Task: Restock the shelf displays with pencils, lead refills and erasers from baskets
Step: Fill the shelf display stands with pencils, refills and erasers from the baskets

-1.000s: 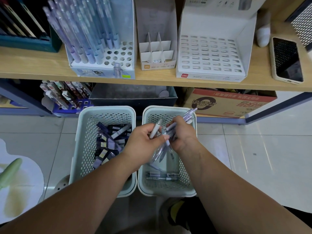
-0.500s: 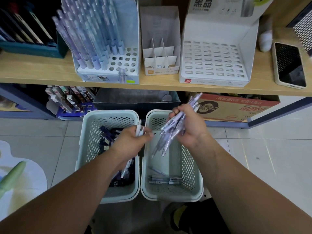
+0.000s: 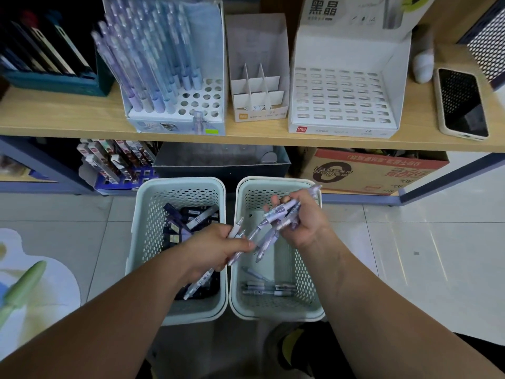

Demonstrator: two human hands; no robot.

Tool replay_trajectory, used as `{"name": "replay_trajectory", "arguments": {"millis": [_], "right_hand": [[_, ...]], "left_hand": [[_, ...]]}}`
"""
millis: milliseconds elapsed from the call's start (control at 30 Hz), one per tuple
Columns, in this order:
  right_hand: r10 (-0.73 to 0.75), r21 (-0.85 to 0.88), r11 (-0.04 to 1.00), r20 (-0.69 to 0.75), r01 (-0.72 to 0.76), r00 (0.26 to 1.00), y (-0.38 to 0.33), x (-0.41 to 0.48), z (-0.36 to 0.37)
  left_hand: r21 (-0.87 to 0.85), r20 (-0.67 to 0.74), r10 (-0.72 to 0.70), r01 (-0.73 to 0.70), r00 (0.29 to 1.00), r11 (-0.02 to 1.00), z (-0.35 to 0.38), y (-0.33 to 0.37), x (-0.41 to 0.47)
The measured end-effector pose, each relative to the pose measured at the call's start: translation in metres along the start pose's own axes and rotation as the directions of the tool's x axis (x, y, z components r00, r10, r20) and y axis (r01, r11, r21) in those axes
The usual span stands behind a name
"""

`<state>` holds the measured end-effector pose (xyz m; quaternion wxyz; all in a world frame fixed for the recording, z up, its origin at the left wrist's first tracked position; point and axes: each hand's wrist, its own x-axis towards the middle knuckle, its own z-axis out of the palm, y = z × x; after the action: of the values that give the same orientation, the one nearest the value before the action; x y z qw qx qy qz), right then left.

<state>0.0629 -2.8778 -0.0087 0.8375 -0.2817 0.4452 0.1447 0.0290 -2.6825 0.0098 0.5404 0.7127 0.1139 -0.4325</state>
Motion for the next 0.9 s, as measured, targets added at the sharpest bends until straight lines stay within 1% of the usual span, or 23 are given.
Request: {"name": "replay_trajectory", "arguments": {"millis": [67,133,200,267,300,400,467,600,667,767,900], "right_hand": [[0.0,0.005,1.0,-0.058,0.0,0.998,0.002,0.006,-0.009],[-0.006,0.024,1.0,-0.09,0.008,0.996,0.003,0.011,-0.017],[-0.008,0.07,0.997,-0.08,0.013,0.997,0.005,0.011,-0.018],[-0.029,0.119,0.992,-0.071,0.037,0.997,0.008,0.008,-0.012],[-0.045,0.137,0.989,-0.065,0.054,0.997,0.009,0.006,-0.006],[-0.098,0.147,0.984,-0.031,0.102,0.995,0.01,-0.003,0.013],[-0.118,0.144,0.983,-0.002,0.117,0.993,0.008,-0.009,0.019],[-0.114,0.183,0.978,0.037,0.105,0.993,0.007,-0.022,0.019],[-0.121,0.215,0.971,0.053,0.107,0.991,0.007,-0.029,0.025],[-0.155,0.254,0.958,0.054,0.136,0.986,0.0,-0.043,0.038],[-0.198,0.266,0.951,0.12,0.16,0.973,-0.012,-0.068,0.052]], "left_hand": [[-0.005,0.003,-0.027,0.027,1.0,1.0,-0.006,-0.004,-0.001],[-0.051,0.001,-0.027,0.027,1.0,0.998,-0.012,-0.009,-0.002],[-0.111,-0.03,-0.023,0.02,0.999,0.994,-0.014,-0.013,-0.003],[-0.16,-0.062,-0.053,0.042,0.997,0.986,-0.01,-0.015,-0.003],[-0.205,-0.052,-0.069,0.057,0.996,0.977,-0.007,-0.015,-0.002],[-0.34,0.084,-0.039,0.066,0.996,0.938,-0.001,-0.011,-0.003],[-0.403,0.103,-0.01,0.051,0.995,0.914,-0.003,-0.006,-0.006],[-0.507,-0.006,0.013,-0.014,1.0,0.862,-0.006,0.008,-0.013],[-0.493,-0.076,0.021,-0.056,0.997,0.868,-0.002,0.017,-0.018],[-0.456,-0.168,0.077,-0.146,0.983,0.878,0.007,0.034,-0.028],[-0.414,-0.252,0.146,-0.243,0.957,0.877,0.01,0.058,-0.048]]}}
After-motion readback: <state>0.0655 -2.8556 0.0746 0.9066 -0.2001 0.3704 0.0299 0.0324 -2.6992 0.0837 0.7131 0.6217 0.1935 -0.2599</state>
